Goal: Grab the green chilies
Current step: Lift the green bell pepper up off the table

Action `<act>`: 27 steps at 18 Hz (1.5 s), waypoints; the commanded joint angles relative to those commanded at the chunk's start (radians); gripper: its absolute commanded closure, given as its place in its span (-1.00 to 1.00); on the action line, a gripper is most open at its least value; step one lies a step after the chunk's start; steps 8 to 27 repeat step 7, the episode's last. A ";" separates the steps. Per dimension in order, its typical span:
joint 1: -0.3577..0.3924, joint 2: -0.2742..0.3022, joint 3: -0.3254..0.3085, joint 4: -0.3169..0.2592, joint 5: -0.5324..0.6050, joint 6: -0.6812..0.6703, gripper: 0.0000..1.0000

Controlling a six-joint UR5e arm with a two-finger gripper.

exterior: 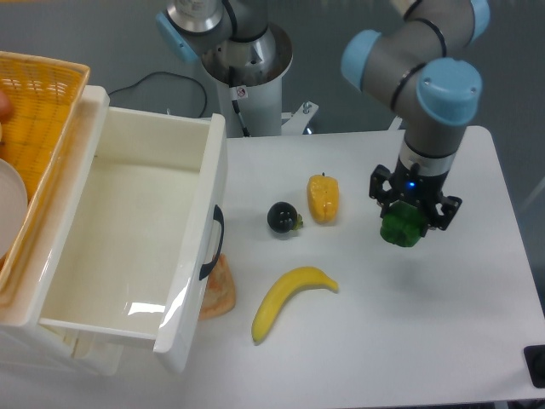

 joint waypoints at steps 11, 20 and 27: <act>-0.017 -0.009 0.005 -0.020 0.099 0.091 0.70; -0.017 -0.009 0.005 -0.020 0.099 0.091 0.70; -0.017 -0.009 0.005 -0.020 0.099 0.091 0.70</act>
